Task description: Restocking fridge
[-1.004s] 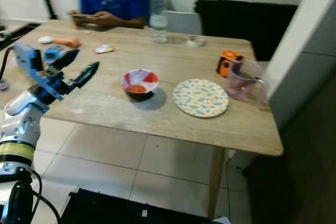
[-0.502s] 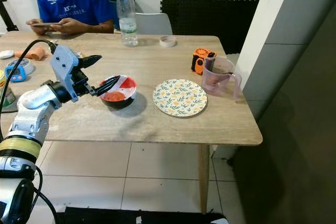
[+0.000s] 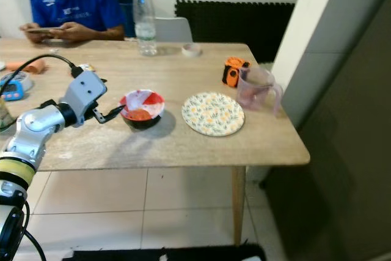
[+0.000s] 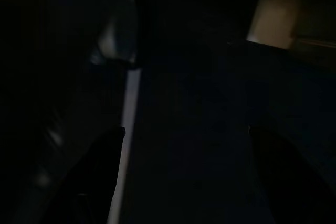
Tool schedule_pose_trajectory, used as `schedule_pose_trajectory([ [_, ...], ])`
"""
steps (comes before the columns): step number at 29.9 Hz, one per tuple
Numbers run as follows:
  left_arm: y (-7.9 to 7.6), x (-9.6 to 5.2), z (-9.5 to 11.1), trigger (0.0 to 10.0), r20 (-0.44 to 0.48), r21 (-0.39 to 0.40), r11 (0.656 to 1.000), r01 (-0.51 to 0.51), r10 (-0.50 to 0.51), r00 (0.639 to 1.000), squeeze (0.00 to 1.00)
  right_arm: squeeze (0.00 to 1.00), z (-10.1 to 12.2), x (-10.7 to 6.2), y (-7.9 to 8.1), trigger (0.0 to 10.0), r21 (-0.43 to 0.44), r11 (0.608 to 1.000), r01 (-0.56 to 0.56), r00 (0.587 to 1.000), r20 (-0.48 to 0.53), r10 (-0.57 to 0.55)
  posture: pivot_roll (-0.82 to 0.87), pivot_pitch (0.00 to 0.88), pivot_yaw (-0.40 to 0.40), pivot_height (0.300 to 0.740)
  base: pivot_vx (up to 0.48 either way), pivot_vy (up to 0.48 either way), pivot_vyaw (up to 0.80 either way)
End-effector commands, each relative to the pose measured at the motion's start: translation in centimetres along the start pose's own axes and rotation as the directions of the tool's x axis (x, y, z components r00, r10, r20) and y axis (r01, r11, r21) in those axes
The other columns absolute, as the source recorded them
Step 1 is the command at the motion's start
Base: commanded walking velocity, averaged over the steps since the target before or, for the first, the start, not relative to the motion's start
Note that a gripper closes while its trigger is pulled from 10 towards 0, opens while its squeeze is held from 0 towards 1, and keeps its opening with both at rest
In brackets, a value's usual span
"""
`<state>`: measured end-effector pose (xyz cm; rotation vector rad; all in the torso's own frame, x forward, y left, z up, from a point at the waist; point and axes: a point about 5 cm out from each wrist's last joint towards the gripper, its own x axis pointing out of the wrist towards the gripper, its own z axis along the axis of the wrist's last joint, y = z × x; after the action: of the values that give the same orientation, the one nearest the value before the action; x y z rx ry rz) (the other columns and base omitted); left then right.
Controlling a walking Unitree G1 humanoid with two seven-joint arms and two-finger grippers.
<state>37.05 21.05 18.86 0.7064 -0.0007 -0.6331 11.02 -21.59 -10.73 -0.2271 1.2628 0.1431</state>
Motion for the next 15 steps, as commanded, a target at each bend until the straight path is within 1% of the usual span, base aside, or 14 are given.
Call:
schedule_pose_trajectory([
  [1, 0.3, 0.0, 0.2, 10.0, -0.012, 0.05, 0.999, 0.009, -0.009, 1.0, 0.0, 0.0, -0.2, -0.1, -0.3, 10.0, 0.016, 1.0, 0.012, 1.0, -0.002, -0.012, 0.0, 0.0, 0.024, 0.74, 0.0, 0.0, 0.0],
  [6, 0.1, 0.1, 0.4, 10.0, -0.006, 0.067, 0.997, 0.022, -0.022, 1.0, 0.0, 0.0, -0.2, -0.1, -0.3, 10.0, 0.016, 1.0, 0.012, 1.0, -0.001, -0.012, 0.0, 0.0, 0.024, 0.74, 0.0, 0.0, 0.0],
  [9, -0.2, 0.4, 0.8, 10.0, 0.021, 0.078, 0.996, 0.041, -0.043, 0.999, 0.0, 0.0, -0.3, -0.1, -0.3, 10.0, 0.014, 1.0, 0.011, 1.0, -0.004, -0.011, 0.0, 0.0, 0.024, 0.74, 0.0, 0.0, 0.0],
  [10, -0.4, 0.6, 1.1, 10.0, 0.035, 0.091, 0.993, 0.069, -0.073, 0.997, 0.0, 0.0, -0.3, -0.1, -0.3, 10.0, 0.013, 1.0, 0.01, 1.0, -0.005, -0.01, 0.0, 0.0, 0.026, 0.74, 0.0, 0.0, 0.0],
  [15, -1.2, 0.8, 1.5, 10.0, 0.043, 0.121, 0.981, 0.148, -0.154, 0.987, 0.0, 0.0, -0.4, -0.1, -0.2, 10.0, 0.013, 1.0, 0.009, 1.0, -0.006, -0.009, 0.0, 0.0, 0.026, 0.74, 0.0, 0.0, 0.0],
])
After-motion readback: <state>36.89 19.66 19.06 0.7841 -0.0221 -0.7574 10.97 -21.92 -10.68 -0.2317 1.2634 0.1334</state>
